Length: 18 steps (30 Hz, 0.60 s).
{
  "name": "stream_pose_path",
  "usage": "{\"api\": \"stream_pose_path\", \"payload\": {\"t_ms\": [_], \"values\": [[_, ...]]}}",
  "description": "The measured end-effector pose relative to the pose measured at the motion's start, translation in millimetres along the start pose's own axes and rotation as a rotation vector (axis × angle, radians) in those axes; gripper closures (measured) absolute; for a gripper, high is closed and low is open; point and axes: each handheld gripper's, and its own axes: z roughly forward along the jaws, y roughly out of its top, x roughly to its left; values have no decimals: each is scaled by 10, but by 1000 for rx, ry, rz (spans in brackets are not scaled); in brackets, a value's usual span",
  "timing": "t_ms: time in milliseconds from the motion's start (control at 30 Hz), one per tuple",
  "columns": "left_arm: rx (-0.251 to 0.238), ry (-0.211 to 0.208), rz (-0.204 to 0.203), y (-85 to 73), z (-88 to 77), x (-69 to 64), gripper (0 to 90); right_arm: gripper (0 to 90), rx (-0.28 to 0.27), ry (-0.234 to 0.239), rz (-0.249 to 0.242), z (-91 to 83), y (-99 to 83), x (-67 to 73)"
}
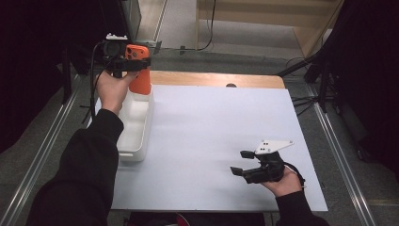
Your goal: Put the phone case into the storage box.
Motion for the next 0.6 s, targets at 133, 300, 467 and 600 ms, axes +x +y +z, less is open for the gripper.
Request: {"api": "stream_pose_path", "payload": {"t_ms": [133,300,467,600], "values": [[-2,24,0,-12,56,33,158,250,-6,1,4,-7,3,0],[0,35,-13,-30,114,98,157,250,-12,-2,8,-6,7,-7],[-14,58,-3,-41,158,126,157,250,-11,3,8,-3,10,-3],[-17,86,-6,-68,202,156,157,250,-12,4,11,-4,11,-5]]}}
